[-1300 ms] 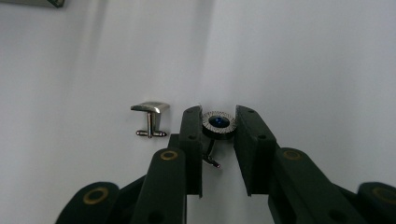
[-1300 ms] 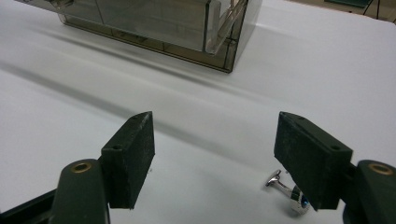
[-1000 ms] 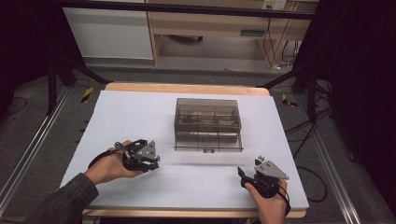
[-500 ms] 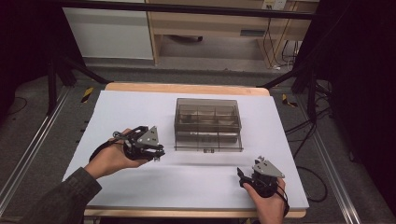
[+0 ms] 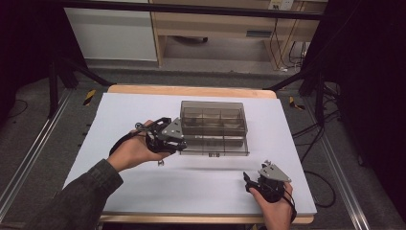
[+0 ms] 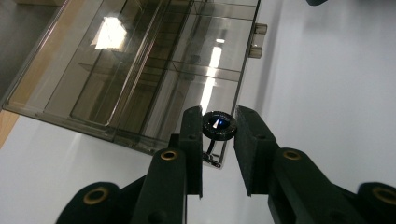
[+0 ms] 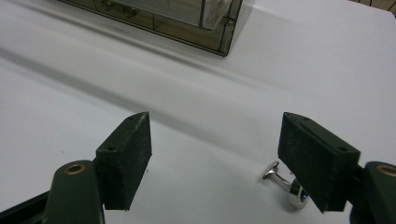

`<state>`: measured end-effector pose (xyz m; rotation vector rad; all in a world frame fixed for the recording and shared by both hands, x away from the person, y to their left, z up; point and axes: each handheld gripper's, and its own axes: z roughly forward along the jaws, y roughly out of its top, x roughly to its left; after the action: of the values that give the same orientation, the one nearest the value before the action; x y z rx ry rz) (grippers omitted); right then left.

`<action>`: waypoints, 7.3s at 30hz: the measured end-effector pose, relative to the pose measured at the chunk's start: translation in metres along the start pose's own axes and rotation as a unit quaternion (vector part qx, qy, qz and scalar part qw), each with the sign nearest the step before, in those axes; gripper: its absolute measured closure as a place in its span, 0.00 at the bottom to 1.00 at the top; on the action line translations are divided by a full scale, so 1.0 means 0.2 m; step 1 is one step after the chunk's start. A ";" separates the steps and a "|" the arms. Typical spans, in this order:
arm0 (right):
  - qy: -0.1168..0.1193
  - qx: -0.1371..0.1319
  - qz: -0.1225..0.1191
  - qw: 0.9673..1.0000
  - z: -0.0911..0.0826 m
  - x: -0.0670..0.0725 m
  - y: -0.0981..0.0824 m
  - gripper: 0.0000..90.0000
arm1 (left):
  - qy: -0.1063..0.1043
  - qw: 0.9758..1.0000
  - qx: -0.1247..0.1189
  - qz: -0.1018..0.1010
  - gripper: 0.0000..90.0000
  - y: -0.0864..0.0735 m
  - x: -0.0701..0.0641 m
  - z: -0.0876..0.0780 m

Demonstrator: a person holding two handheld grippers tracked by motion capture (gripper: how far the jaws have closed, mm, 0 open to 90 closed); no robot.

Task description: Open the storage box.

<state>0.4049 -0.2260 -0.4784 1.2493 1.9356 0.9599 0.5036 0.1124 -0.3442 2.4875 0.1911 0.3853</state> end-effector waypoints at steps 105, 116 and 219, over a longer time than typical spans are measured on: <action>-0.007 -0.001 0.013 1.000 -0.02 -0.02 0.00 0.28 | -0.029 0.998 -0.031 -0.055 0.78 0.22 0.08 0.35; 0.008 0.049 -0.024 0.998 -0.13 -0.15 0.18 0.43 | 0.019 0.996 -0.073 -0.057 0.65 0.14 0.07 0.07; 0.154 0.134 -0.100 0.974 -0.04 -0.41 0.53 0.81 | 0.117 0.972 -0.073 -0.190 0.10 -0.79 -0.17 0.06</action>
<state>0.4764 -0.2744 -0.3748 1.0661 2.4491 0.8464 0.4686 0.2254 -0.4549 2.1923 0.6983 0.5061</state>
